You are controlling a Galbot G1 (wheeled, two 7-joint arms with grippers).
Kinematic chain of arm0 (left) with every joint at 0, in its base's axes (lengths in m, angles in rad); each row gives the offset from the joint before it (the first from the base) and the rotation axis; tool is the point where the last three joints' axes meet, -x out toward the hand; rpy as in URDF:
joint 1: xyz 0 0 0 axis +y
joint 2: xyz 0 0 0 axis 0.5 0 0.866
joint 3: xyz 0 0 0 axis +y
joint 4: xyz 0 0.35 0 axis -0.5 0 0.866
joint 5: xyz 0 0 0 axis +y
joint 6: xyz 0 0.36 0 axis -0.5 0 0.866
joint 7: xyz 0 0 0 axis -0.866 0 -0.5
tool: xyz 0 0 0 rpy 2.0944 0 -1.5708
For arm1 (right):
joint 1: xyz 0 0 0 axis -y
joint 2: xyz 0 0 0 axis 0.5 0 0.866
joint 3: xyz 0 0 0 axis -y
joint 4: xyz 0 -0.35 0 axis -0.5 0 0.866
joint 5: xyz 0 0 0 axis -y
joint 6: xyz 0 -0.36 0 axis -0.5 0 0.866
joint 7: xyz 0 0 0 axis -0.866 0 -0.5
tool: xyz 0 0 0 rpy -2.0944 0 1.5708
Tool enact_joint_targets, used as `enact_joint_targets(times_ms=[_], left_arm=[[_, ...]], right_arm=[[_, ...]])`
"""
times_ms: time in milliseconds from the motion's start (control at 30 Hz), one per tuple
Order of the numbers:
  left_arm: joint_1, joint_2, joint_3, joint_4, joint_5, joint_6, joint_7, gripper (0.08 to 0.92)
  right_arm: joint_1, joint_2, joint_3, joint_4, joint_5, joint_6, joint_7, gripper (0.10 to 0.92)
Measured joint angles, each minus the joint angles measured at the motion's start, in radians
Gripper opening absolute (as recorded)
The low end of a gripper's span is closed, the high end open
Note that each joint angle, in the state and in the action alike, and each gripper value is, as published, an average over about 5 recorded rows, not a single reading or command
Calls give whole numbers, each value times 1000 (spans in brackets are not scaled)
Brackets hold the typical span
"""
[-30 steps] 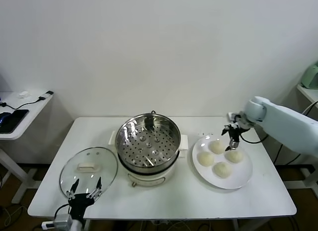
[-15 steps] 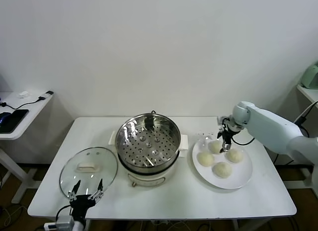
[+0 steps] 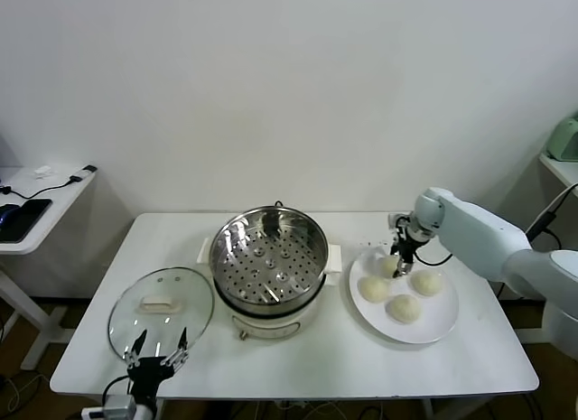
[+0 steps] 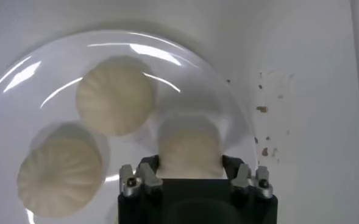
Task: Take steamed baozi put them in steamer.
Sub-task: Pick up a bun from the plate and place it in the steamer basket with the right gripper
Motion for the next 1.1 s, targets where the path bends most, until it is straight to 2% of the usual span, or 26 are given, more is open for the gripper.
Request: enact_joint_targets(times_ms=[333, 633, 900, 1100], left_arm=[[11, -10, 6, -25, 17, 3, 0, 823], [14, -5, 17, -47, 19, 4, -1, 823], [11, -5, 30, -55, 24, 8, -1, 823], [15, -1, 28, -57, 24, 7, -2, 823]], right_arm=[[146, -41, -129, 112, 93, 4, -29, 604], [454, -9, -329, 319, 270, 56, -41, 609], [615, 124, -407, 459, 335, 219, -50, 591], [624, 228, -424, 474, 255, 408, -54, 581]])
